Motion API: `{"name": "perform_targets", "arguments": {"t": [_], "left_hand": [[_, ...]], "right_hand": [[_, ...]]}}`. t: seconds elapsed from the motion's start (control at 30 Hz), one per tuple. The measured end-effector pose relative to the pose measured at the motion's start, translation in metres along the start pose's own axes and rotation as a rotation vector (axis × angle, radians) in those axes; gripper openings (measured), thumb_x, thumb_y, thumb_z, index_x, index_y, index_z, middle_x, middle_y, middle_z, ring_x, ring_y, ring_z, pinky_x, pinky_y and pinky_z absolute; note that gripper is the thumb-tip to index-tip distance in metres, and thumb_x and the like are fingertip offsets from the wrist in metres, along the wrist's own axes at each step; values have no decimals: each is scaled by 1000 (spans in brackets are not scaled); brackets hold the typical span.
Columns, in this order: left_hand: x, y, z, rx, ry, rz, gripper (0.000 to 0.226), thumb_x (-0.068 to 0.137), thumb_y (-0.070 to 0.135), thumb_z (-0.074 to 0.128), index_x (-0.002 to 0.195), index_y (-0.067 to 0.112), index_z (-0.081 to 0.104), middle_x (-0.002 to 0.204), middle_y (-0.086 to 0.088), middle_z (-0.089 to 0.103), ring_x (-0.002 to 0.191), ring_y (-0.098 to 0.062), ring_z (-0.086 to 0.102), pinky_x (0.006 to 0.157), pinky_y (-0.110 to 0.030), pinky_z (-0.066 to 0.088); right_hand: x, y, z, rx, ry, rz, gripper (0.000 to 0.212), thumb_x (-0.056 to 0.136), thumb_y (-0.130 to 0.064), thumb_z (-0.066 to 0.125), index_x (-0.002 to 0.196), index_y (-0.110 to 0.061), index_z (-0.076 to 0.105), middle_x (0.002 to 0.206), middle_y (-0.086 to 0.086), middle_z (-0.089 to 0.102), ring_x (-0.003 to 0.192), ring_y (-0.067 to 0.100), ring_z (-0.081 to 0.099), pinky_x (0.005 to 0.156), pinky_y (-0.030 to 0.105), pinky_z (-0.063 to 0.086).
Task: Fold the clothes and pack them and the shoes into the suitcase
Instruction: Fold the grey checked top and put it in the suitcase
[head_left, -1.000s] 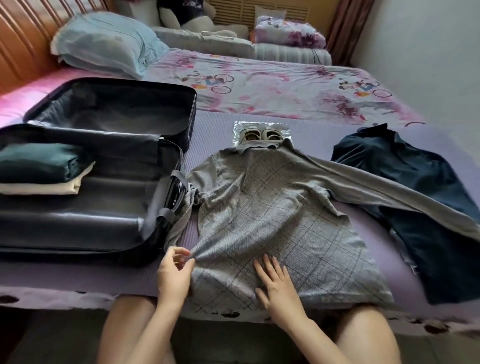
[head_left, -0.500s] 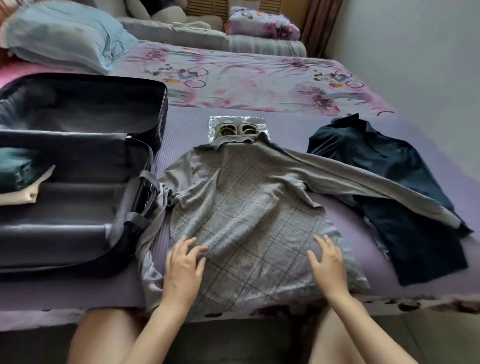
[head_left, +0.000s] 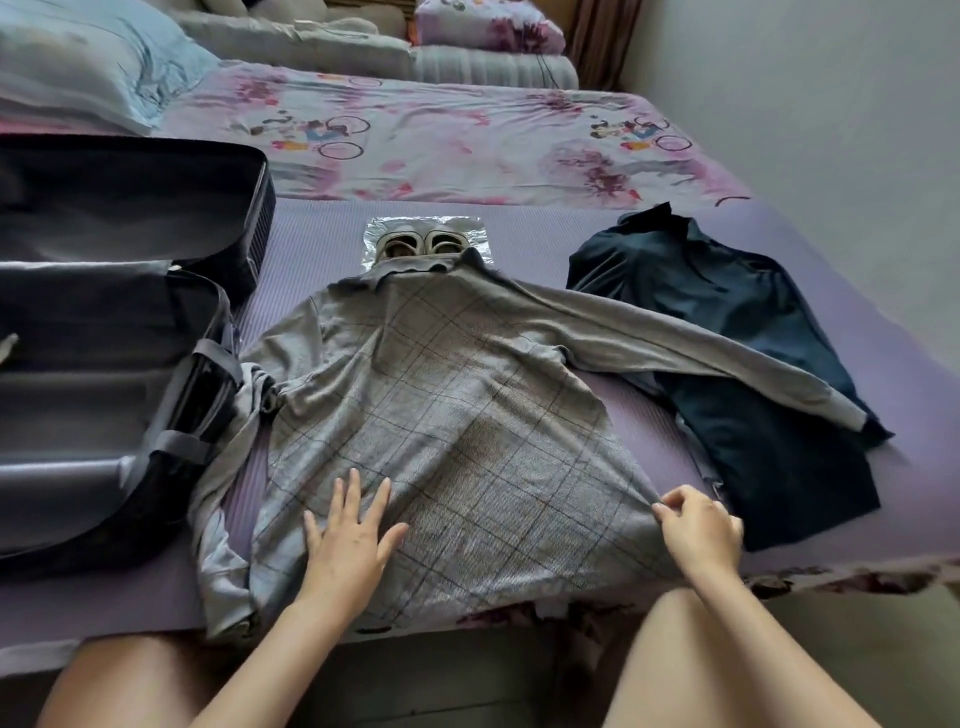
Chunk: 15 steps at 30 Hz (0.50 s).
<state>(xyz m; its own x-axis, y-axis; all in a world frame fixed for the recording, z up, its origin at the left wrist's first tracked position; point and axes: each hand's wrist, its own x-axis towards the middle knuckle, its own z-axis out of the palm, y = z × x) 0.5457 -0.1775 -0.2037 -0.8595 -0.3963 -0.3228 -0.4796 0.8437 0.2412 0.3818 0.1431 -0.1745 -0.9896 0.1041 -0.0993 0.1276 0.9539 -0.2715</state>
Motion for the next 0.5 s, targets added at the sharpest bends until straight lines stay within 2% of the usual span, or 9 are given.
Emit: {"name": "perform_targets", "arguments": {"t": [0.13,0.2,0.27,0.37,0.43,0.5], "left_hand": [[5,11,0,7,-17,-20,67,95,57,21,149,30,-7,155,-8,-23,142,-24,-24,112,-57,-6],[4,16,3,13,4,-28,68,95,57,21,149,28,-9,155,-10,-23,142,-26,-24,112,-57,-7],[3,20,5,-29,106,1,67,95,53,25,151,26,0,156,-11,-17,142,-23,-21,114,-54,-7],[7,19,-1,-77,254,75,62,96,46,34,150,26,10,158,-7,-9,142,-19,-21,113,-51,-9],[17,13,-8,-53,245,51,65,96,48,32,150,26,2,157,-5,-15,141,-20,-23,112,-51,-10],[28,1,-12,-32,187,-15,68,96,53,26,148,27,-9,155,-4,-22,140,-20,-26,113,-52,-9]], "right_hand": [[1,29,-22,-209,-22,-37,7,89,-31,61,88,-24,61,102,3,67,107,25,50,94,34,28],[3,35,-21,-171,-16,-60,11,86,-29,65,93,-21,64,105,6,66,106,28,51,93,36,32],[6,32,-15,-85,11,-101,25,84,-27,68,105,-15,64,111,9,63,107,31,49,91,39,35],[5,3,-9,67,45,-281,39,87,-26,66,123,-12,59,126,10,58,118,29,43,101,37,33],[-1,-26,-1,109,-27,-441,51,93,-33,58,139,-16,45,146,4,41,136,23,31,113,33,22],[-7,-55,11,68,-146,-581,60,97,-44,44,150,-27,22,157,-7,11,146,15,7,119,33,5]]}}
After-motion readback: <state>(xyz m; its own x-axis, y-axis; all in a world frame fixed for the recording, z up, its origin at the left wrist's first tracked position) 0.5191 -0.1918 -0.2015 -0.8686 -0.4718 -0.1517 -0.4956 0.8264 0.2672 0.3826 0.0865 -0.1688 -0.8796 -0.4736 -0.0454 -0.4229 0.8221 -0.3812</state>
